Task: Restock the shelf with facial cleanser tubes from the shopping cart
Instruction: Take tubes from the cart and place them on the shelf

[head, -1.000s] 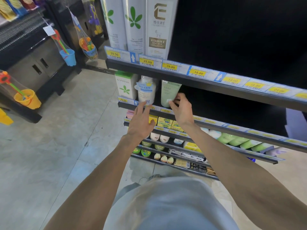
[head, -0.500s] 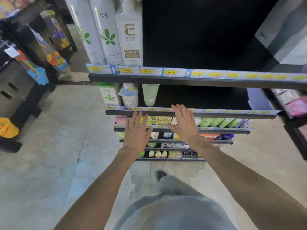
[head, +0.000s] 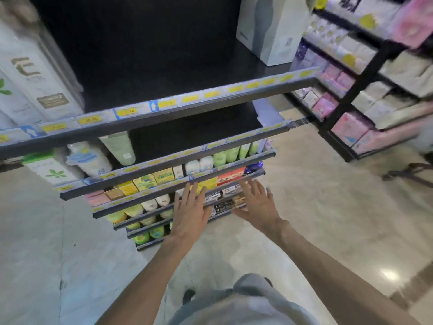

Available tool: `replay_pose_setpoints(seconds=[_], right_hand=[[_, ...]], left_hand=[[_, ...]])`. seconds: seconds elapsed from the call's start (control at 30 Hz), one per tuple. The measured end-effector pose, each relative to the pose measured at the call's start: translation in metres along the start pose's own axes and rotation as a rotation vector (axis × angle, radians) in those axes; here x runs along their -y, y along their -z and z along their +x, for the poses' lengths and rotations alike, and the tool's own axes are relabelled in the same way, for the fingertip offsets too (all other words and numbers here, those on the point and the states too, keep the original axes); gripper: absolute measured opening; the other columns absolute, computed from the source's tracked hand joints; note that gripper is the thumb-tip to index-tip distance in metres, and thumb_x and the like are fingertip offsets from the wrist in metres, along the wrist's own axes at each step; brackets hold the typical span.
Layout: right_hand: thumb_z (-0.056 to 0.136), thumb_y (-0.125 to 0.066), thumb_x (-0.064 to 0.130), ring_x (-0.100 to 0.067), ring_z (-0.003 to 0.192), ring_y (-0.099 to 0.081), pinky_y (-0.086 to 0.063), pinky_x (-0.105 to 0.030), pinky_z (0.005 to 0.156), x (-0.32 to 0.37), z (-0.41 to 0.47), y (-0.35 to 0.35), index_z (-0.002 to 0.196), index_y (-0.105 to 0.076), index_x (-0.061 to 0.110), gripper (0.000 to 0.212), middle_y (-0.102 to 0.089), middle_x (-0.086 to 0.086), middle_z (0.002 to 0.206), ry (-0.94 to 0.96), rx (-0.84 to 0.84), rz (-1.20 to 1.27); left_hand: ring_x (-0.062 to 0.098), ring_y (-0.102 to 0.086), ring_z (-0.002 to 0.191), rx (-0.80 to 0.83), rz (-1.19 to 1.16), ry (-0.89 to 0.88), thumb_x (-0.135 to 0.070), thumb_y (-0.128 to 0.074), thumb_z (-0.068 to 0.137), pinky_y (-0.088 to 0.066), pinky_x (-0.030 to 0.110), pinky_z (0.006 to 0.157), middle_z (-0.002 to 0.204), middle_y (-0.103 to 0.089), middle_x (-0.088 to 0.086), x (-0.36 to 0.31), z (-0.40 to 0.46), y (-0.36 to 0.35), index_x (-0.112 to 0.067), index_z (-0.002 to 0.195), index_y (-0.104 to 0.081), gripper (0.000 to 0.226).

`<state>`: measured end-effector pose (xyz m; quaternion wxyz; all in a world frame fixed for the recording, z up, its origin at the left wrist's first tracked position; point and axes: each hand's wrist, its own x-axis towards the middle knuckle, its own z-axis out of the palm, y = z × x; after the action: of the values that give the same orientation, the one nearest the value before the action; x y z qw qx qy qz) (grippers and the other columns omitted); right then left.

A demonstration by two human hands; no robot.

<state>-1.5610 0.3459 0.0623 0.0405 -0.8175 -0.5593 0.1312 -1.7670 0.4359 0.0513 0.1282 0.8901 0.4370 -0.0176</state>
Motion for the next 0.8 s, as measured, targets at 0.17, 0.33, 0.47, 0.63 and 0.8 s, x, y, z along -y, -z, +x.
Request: replay_pose_setpoints(seconds=[0.17, 0.33, 0.47, 0.63, 0.8], right_hand=[[0.085, -0.059, 0.073, -0.031, 0.155, -0.017, -0.021, -0.055, 0.121, -0.101, -0.029, 0.005, 0.161, -0.014, 0.029, 0.099, -0.021, -0.007, 0.167, -0.140, -0.038, -0.036], [0.085, -0.056, 0.076, -0.032, 0.154, -0.017, -0.020, -0.055, 0.122, -0.218, -0.062, 0.020, 0.162, -0.013, 0.027, 0.100, -0.020, -0.007, 0.167, -0.294, -0.046, 0.000], [0.086, -0.053, 0.076, -0.032, 0.156, -0.012, -0.016, -0.058, 0.122, -0.306, -0.090, 0.036, 0.162, -0.011, 0.025, 0.101, -0.016, -0.009, 0.168, -0.420, -0.053, 0.035], [0.089, -0.052, 0.074, -0.030, 0.157, -0.005, -0.011, -0.058, 0.124, -0.401, -0.125, 0.054, 0.163, -0.009, 0.025, 0.098, -0.012, -0.008, 0.169, -0.553, -0.077, 0.073], [0.088, -0.052, 0.075, -0.032, 0.157, -0.007, -0.013, -0.059, 0.123, -0.486, -0.138, 0.066, 0.163, -0.012, 0.024, 0.099, -0.015, -0.010, 0.169, -0.686, -0.107, 0.120]], left_hand=[[0.024, 0.011, 0.158, 0.049, 0.054, -0.132, -0.054, -0.024, 0.108, 0.000, 0.051, 0.128, 0.172, 0.004, 0.002, -0.091, 0.035, -0.021, -0.027, 0.164, -0.008, 0.064], [0.029, -0.019, 0.156, 0.074, 0.087, -0.266, -0.052, -0.031, 0.106, -0.019, 0.053, 0.125, 0.168, -0.023, 0.005, -0.215, 0.070, -0.041, -0.021, 0.159, -0.031, 0.061], [0.027, -0.025, 0.155, 0.094, 0.169, -0.365, -0.057, -0.023, 0.103, -0.026, 0.053, 0.122, 0.166, -0.029, 0.005, -0.306, 0.101, -0.067, -0.024, 0.159, -0.033, 0.066], [0.031, -0.025, 0.154, 0.123, 0.176, -0.497, -0.059, -0.010, 0.100, -0.027, 0.056, 0.120, 0.165, -0.030, 0.009, -0.407, 0.137, -0.086, -0.020, 0.159, -0.035, 0.075], [0.029, -0.018, 0.156, 0.168, 0.162, -0.641, -0.060, -0.007, 0.099, -0.020, 0.055, 0.124, 0.168, -0.024, 0.006, -0.502, 0.175, -0.108, -0.022, 0.160, -0.029, 0.075]])
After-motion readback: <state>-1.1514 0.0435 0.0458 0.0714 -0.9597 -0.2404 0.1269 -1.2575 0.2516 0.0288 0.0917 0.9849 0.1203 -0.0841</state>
